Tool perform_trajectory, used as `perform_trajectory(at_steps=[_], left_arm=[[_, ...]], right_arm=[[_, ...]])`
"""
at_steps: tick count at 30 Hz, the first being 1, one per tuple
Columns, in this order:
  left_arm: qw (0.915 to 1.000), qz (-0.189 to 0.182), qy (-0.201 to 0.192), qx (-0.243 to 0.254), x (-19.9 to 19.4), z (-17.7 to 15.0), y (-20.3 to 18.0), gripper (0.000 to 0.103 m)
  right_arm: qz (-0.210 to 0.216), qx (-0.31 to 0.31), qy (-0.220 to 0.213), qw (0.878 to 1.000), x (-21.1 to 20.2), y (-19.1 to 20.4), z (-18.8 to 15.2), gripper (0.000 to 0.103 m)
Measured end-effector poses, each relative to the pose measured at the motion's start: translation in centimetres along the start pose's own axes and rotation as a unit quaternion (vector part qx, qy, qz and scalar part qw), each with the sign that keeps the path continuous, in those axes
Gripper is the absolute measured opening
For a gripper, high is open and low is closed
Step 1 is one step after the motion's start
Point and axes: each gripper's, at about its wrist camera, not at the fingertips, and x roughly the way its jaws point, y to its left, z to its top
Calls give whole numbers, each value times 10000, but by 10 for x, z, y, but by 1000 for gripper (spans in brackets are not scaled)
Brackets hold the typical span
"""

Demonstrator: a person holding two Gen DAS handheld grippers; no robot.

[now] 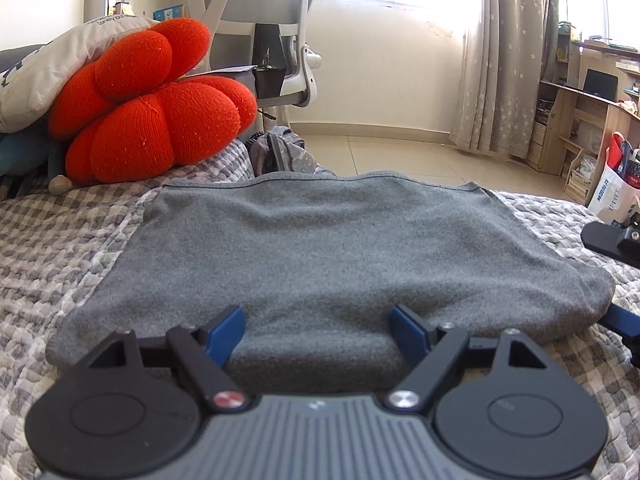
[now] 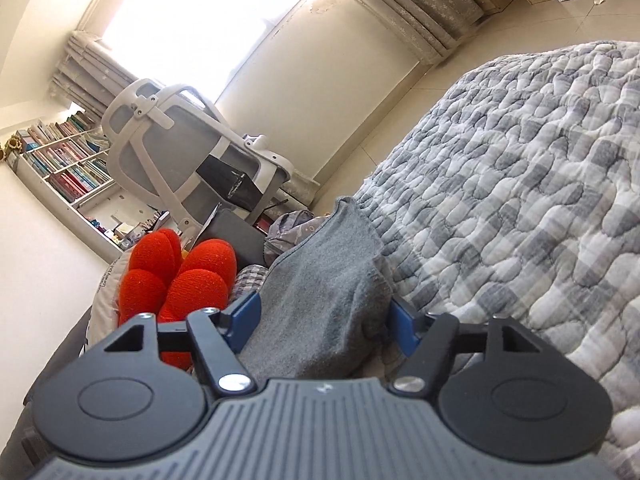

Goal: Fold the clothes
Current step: 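Lower the right gripper to the grey shirt edge and pinch it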

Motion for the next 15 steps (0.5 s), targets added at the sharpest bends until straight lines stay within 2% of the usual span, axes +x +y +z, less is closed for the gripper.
perform_trajectory(at_steps=[5,9,12,13,14,15], left_arm=[[10000,-62,-13,-56,0,0,3,82],[10000,-55,-17,-48,0,-1,2,82],[10000,-46,-17,-38,0,-1,2,82],[10000,-45,-17,-36,0,-1,2,82],[10000,-45,-17,-35,0,-1,2,82],[10000,-44,-16,-33,0,-1,2,82]], right_arm=[[-102,63,-152,9998,-3,0,-2,60],[63,111,-140,9998,-1,2,-2,49],[102,-196,109,9997,3,9,-2,46],[-57,-203,285,9994,7,9,-3,46],[-211,-91,366,9991,9,5,-3,41],[-192,7,334,9993,7,2,-3,36]])
